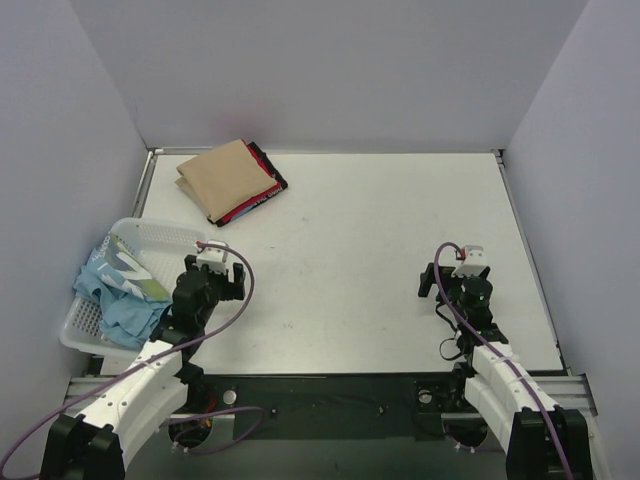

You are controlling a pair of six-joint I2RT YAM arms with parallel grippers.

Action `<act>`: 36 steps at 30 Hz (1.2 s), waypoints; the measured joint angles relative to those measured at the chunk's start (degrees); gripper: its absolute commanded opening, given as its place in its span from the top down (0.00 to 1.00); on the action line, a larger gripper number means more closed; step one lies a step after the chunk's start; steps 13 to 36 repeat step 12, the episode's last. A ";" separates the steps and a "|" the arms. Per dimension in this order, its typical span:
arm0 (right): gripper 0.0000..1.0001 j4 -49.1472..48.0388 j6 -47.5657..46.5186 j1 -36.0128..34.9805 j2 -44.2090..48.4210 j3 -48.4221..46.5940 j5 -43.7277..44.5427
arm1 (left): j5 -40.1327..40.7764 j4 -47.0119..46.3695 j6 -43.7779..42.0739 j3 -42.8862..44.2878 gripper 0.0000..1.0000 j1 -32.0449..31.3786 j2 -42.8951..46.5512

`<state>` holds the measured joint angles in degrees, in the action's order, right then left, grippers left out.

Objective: Fold and stack the t-shirts
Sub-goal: Smooth out wrinkles on the folded tshirt

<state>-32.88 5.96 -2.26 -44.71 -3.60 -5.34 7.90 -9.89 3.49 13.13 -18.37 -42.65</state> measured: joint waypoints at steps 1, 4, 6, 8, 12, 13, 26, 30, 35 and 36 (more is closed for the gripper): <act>0.00 0.00 0.00 0.00 -0.24 0.00 0.00 | -0.02 -0.28 0.00 -0.20 0.13 0.00 0.22; 0.00 0.04 0.00 0.00 -0.85 0.00 0.00 | -0.07 -0.76 0.00 -0.68 0.13 0.00 0.74; 0.00 0.02 0.00 0.00 -0.98 0.00 0.00 | -0.13 -1.05 -0.02 -0.94 0.13 0.00 1.03; 0.00 0.02 0.00 0.00 -0.98 0.00 0.00 | -0.17 -1.20 -0.02 -1.09 0.13 0.00 1.16; 0.00 0.02 0.00 0.00 -0.98 0.00 0.00 | -0.15 -1.29 0.00 -1.11 0.09 0.00 1.18; 0.00 0.02 0.00 0.00 -0.98 0.00 0.00 | -0.15 -1.29 0.00 -1.11 0.09 0.00 1.18; 0.00 0.02 0.00 0.00 -0.98 0.00 0.00 | -0.15 -1.29 0.00 -1.11 0.09 0.00 1.18; 0.00 0.02 0.00 0.00 -0.98 0.00 0.00 | -0.15 -1.29 0.00 -1.11 0.09 0.00 1.18; 0.00 0.02 0.00 0.00 -0.98 0.00 0.00 | -0.15 -1.29 0.00 -1.11 0.09 0.00 1.18; 0.00 0.02 0.00 0.00 -0.98 0.00 0.00 | -0.15 -1.29 0.00 -1.11 0.09 0.00 1.18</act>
